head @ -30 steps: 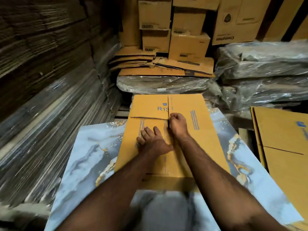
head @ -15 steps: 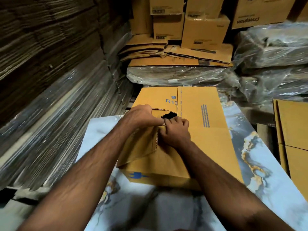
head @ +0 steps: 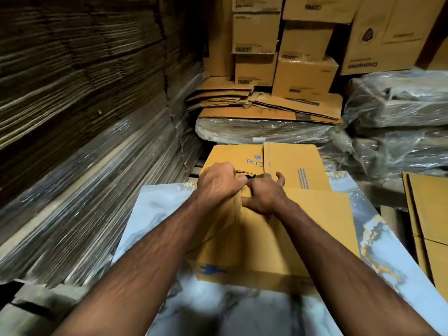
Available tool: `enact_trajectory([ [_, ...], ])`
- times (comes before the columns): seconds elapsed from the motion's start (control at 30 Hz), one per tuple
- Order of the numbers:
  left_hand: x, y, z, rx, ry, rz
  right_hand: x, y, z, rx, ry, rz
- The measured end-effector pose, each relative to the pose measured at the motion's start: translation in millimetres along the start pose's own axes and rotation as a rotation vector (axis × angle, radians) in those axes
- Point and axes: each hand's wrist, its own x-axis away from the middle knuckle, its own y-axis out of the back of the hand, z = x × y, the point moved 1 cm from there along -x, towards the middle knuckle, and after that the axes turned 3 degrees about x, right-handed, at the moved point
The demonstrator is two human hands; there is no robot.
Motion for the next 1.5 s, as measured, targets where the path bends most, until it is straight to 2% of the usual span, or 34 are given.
enact_trajectory([
  [0.2,-9.1,4.3,-6.1,-0.024,0.039,-0.013,34.5,28.3,3.6,-0.001,0.084,-0.165],
  [0.63,-10.9,16.4,-11.1,-0.007,0.036,0.09,120.4,49.7,38.0,0.07,0.222,-0.544],
  [0.9,-6.9,15.2,10.8,0.152,0.03,0.099,175.1,40.0,66.9,0.216,0.132,-0.649],
  [1.03,-4.0,13.1,23.9,0.242,0.009,0.188,195.0,41.4,78.6,0.225,0.059,-0.523],
  [1.17,14.0,18.2,40.2,0.469,-0.043,0.28,211.4,64.6,93.3,0.179,0.008,-0.214],
  [1.23,27.7,16.3,50.0,0.565,-0.075,0.433,215.4,69.8,100.1,0.178,0.004,-0.119],
  [1.27,33.4,10.3,56.9,0.518,-0.093,0.547,217.1,65.8,102.6,0.18,0.003,-0.063],
  [1.33,48.1,-11.4,70.2,0.226,-0.104,0.736,221.5,42.4,104.9,0.122,0.023,0.068],
  [1.4,60.9,-32.9,76.6,0.034,-0.182,0.696,229.2,3.7,101.8,0.054,0.041,0.21],
  [1.5,71.2,-48.1,85.5,-0.01,-0.263,0.617,245.2,-53.3,94.8,0.15,-0.001,0.485],
])
